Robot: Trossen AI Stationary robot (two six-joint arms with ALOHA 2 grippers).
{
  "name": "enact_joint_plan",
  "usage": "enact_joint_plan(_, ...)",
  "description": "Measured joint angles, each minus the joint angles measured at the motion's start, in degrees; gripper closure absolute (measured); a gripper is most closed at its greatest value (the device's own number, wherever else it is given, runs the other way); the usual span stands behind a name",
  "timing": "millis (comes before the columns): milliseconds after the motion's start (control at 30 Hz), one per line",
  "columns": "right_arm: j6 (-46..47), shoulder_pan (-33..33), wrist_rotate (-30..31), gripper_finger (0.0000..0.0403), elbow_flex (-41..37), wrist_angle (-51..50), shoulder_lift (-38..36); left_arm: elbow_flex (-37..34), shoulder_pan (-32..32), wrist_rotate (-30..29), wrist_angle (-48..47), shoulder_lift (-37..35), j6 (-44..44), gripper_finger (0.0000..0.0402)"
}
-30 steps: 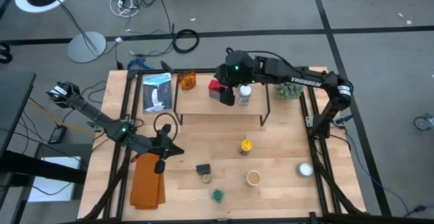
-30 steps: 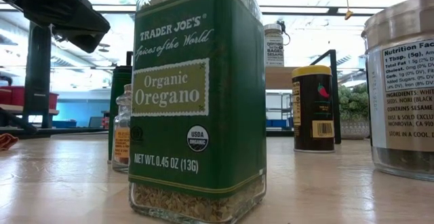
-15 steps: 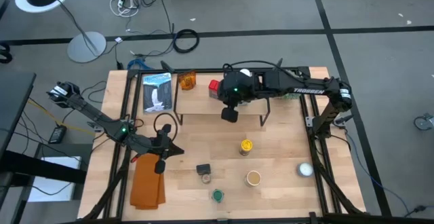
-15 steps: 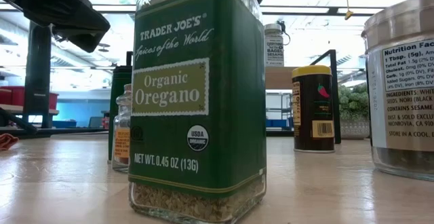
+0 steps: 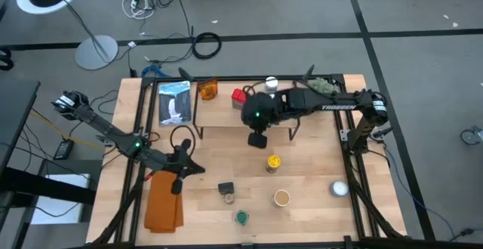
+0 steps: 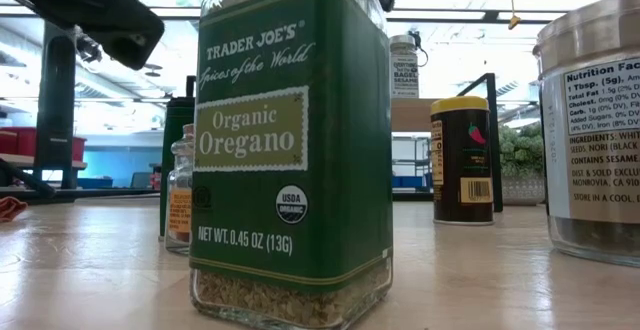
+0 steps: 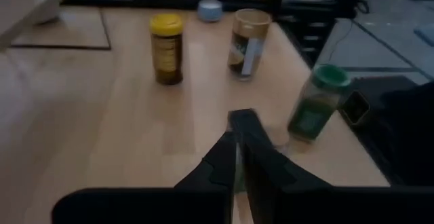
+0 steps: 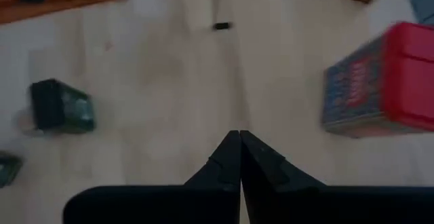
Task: Shelf spices
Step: Put the red seasoning can on the shelf
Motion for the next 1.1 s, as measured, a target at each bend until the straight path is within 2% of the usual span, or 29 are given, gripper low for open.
enact_joint_plan(133,0.76,5.6,5.25,0.0402,0.07,-1.19,-0.97,0.0,0.03,0.45,2.69,-0.02,-0.31,0.0371)
enact_joint_plan(200,2.43,8.52,7.49,0.0402,-0.07,-3.42,-1.2,0.0,0.03,2.76,2.94,-0.02,-0.2,0.0371)
enact_joint_plan(333,7.58,14.29,13.18,0.0402,-4.93,-4.61,-3.21,0.0,0.03,3.86,2.93,-0.02,1.35,0.0371)
enact_joint_plan(567,26.36,24.43,20.62,0.0402,-23.25,0.48,-12.45,0.0,0.03,3.88,2.44,-0.02,1.59,0.0371)
enact_joint_plan(733,36.44,32.17,26.41,0.0403,-37.99,14.14,-21.27,0.0,0.03,3.88,3.5,-0.02,1.59,0.0371)
enact_joint_plan(900,33.4,36.19,29.43,0.0403,-49.07,30.46,-27.44,0.0,0.03,1.74,7.21,-0.02,1.63,0.0371)
enact_joint_plan(1033,25.62,36.09,29.84,0.0403,-54.99,40.73,-29.85,0.0,0.09,-3.42,12.61,-0.04,1.96,0.0371)
enact_joint_plan(1100,22.87,35.67,29.91,0.0403,-57.15,43.33,-30.8,0.0,0.09,-3.66,14.21,-0.04,2.0,0.0371)
